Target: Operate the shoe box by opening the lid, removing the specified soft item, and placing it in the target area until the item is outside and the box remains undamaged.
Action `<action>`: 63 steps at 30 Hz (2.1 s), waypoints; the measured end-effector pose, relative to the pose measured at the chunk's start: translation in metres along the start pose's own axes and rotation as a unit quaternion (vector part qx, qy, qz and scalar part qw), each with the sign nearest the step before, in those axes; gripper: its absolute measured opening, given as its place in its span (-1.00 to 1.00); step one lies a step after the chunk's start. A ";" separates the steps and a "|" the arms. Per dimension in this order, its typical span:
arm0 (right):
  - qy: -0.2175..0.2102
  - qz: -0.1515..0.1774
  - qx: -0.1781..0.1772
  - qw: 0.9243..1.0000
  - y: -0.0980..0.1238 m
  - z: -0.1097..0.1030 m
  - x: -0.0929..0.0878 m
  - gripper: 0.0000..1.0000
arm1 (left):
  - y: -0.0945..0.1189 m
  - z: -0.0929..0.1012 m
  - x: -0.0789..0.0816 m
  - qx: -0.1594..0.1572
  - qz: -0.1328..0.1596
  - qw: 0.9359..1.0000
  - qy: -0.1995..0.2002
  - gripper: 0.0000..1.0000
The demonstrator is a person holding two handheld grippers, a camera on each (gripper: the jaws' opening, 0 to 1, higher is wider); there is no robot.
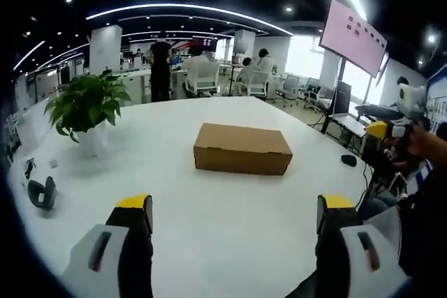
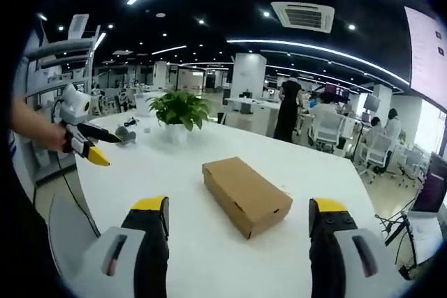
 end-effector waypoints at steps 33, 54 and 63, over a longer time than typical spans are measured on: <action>-0.056 0.024 0.024 0.998 -0.022 0.002 0.010 0.99 | -0.037 -0.018 -0.014 -0.007 -0.048 0.998 0.041 0.98; 0.026 -0.039 0.090 0.995 -0.044 -0.011 0.008 0.84 | -0.072 0.003 0.016 -0.072 -0.056 0.995 -0.030 0.98; 0.026 -0.088 0.163 0.982 -0.039 -0.028 -0.016 0.77 | -0.080 -0.001 0.024 -0.049 -0.040 0.998 -0.010 0.97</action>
Point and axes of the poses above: the point that each gripper's makers call its tool centre point, and the gripper's own axes: y roughly backward along the fingers, z roughly to its right, x roughly out of its top, the point moved 2 cm from there along y, roughly backward along the fingers, and after that the axes turned 1 degree about y, right-handed, at the moved point
